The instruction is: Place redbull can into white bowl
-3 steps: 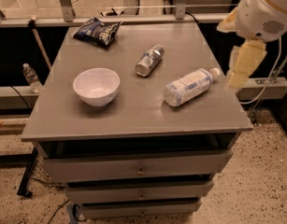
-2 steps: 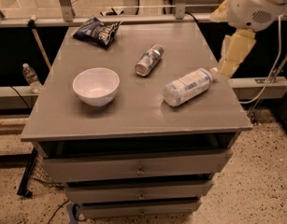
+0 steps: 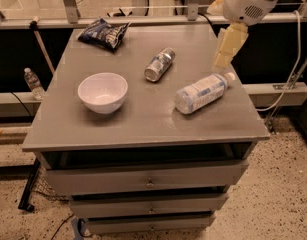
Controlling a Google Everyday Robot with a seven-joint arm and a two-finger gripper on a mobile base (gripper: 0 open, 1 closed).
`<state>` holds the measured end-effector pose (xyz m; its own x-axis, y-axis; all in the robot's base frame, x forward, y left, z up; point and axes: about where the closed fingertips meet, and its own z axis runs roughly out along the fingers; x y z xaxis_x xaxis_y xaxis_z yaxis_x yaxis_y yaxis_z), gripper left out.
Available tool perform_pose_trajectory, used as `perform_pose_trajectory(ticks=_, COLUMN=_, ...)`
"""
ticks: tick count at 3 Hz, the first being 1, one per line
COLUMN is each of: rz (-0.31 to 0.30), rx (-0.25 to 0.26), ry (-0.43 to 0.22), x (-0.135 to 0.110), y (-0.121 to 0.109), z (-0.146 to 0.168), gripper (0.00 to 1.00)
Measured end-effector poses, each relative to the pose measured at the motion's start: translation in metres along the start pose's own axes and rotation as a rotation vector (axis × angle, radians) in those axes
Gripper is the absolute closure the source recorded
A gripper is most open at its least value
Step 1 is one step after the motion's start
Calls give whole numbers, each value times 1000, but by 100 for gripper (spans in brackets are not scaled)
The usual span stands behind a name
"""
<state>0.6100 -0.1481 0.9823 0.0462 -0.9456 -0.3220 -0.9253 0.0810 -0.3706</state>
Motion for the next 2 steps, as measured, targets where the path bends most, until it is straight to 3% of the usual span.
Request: perform_pose_trajectory(ticks=2, rz=-105, rx=-13, ry=-29, x=-16, y=-27, z=25, gripper=0)
